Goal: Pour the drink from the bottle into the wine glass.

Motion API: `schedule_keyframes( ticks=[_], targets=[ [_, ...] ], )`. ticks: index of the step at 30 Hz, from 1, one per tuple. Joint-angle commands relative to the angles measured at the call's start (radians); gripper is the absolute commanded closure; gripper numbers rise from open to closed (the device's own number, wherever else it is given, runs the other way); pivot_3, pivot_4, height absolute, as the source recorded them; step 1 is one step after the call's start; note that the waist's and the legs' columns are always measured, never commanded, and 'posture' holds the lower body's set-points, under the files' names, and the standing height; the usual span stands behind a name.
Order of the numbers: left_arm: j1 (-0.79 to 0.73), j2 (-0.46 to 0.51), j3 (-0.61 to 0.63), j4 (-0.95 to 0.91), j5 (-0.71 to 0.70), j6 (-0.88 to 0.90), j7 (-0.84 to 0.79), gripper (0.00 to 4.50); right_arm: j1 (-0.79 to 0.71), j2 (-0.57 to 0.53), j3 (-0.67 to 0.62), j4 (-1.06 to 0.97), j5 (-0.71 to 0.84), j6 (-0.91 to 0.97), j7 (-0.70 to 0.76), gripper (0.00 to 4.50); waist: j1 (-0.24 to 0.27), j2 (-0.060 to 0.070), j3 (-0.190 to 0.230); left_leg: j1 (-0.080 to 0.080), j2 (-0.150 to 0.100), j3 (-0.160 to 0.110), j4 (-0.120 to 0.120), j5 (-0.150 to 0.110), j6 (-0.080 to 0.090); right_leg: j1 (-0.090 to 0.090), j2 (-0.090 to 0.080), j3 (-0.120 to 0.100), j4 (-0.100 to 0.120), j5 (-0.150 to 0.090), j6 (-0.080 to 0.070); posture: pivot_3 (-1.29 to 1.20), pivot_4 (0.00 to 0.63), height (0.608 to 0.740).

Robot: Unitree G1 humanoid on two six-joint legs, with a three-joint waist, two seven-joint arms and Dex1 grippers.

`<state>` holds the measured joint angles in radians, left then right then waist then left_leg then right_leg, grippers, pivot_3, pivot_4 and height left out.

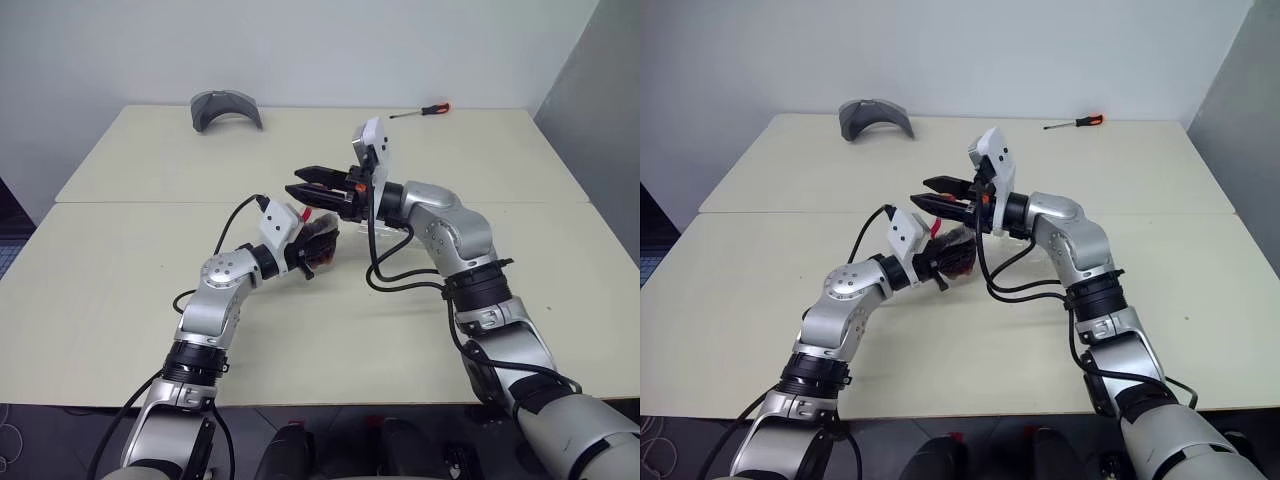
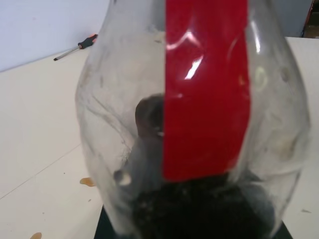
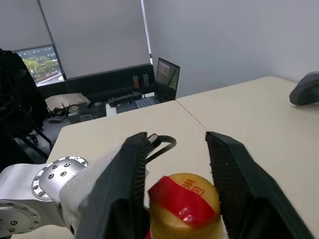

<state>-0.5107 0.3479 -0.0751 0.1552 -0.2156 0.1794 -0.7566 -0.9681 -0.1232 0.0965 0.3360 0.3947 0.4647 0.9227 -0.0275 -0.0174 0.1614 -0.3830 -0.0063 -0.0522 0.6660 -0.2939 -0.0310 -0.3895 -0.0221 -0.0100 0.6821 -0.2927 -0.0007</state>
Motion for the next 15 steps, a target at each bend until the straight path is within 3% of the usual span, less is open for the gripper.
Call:
schedule_keyframes(
  ticks=[1,8,15],
  targets=[
    [-0.027,0.0,0.009,-0.033,-0.001,-0.026,0.003,3.6,-0.021,0.005,-0.015,-0.01,0.01,-0.018,0.006,3.26,0.0,0.0,0.0,0.0,0.0,0.0,0.0,0.0,0.0,0.0,0.0,0.0,0.0,0.0,0.0,0.0,0.15,0.74],
    [-0.02,0.015,0.013,-0.104,-0.023,0.01,-0.01,3.6,-0.014,0.008,-0.005,-0.035,0.016,-0.015,0.019,3.26,0.0,0.0,0.0,0.0,0.0,0.0,0.0,0.0,0.0,0.0,0.0,0.0,0.0,0.0,0.0,0.0,0.15,0.74],
    [0.081,0.181,0.061,-0.566,-0.266,0.261,-0.13,3.61,-0.109,-0.037,0.034,-0.081,0.147,0.05,0.344,3.26,-0.005,0.002,0.003,-0.001,0.0,0.0,-0.002,0.0,0.0,-0.001,0.0,0.0,-0.001,0.0,0.0,0.0,0.15,0.74]
  ],
)
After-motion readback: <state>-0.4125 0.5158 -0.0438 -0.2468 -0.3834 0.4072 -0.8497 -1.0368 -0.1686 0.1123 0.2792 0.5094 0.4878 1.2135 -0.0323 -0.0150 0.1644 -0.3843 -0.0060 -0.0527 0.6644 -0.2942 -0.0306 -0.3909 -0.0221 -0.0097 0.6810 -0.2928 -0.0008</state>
